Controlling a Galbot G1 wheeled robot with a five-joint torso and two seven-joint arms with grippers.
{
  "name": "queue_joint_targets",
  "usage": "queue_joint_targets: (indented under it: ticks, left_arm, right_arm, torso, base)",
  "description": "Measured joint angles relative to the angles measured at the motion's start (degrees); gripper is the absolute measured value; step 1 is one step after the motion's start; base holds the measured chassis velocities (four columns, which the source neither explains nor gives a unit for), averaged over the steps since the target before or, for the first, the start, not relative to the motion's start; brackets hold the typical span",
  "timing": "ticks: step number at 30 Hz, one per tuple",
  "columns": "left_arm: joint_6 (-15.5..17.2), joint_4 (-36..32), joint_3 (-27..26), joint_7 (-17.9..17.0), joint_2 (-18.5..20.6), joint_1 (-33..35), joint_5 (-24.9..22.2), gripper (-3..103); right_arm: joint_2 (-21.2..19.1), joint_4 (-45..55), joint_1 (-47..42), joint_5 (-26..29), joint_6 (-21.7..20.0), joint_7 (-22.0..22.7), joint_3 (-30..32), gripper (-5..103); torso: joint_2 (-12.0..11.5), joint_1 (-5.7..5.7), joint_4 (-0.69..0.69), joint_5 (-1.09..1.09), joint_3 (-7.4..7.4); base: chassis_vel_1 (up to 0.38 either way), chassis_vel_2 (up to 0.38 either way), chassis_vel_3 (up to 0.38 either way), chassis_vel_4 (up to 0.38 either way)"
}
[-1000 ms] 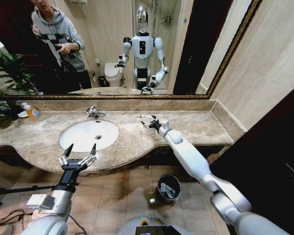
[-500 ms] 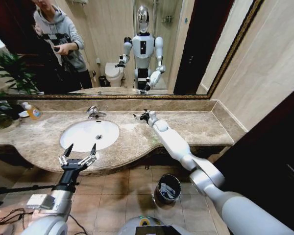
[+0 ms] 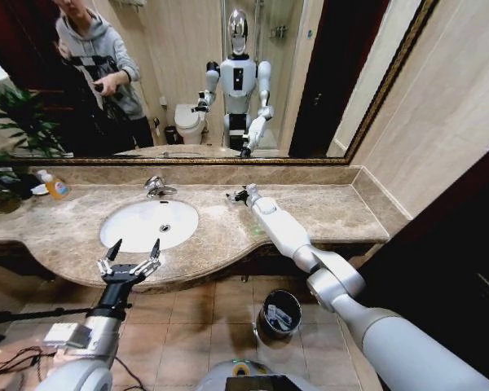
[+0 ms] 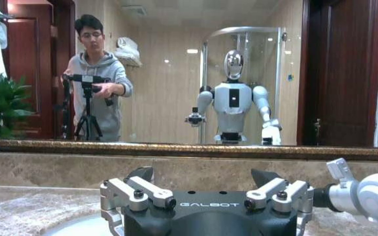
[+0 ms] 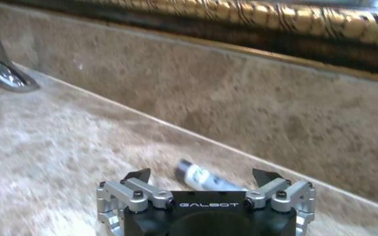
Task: Pick up the trash from the sink and place it in the trash bin.
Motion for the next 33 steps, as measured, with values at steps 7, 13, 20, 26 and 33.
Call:
queue_joint_targets:
  ticks: [7,13,20,26,33]
  left_arm:
    - [0.0,0.0,0.0,0.0,0.0,0.0,0.0,100]
    - [0.0,0.0,0.0,0.0,0.0,0.0,0.0,100]
    - [0.0,0.0,0.0,0.0,0.0,0.0,0.0,100]
    - [0.0,0.0,0.0,0.0,0.0,0.0,0.0,100]
    - [0.0,0.0,0.0,0.0,0.0,0.0,0.0,100]
  right_arm:
    - [-0.8,-0.2,-0.1,-1.2,-0.6,-1.5,0.0,96]
    - [-0.7,-1.0,0.2,-3.0,-0.5,-2.8,0.7,76]
    - [-1.2,0.1,-0.4,-3.2,-0.7,-3.2,0.9,54]
    - [-2.4,1.6,-1.2,-2.9,-1.0,-3.4,0.9,26]
    - [-4.3,4.9,-2.0,-1.1,-2.3,-3.5,0.8,7]
  torso:
    - [0.0,0.00,0.00,0.00,0.00]
    - [0.0,-0.01,0.00,0.00,-0.01]
    - [0.0,-0.01,0.01,-0.01,-0.01]
    - [0.0,-0.01,0.01,-0.01,0.00]
    - [0.0,0.01,0.01,0.00,0.02]
  base:
    - [0.000,0.000,0.000,0.000]
    - [0.000,0.000,0.000,0.000]
    - [0.000,0.000,0.000,0.000]
    - [0.000,0.000,0.000,0.000]
    - [0.000,0.000,0.000,0.000]
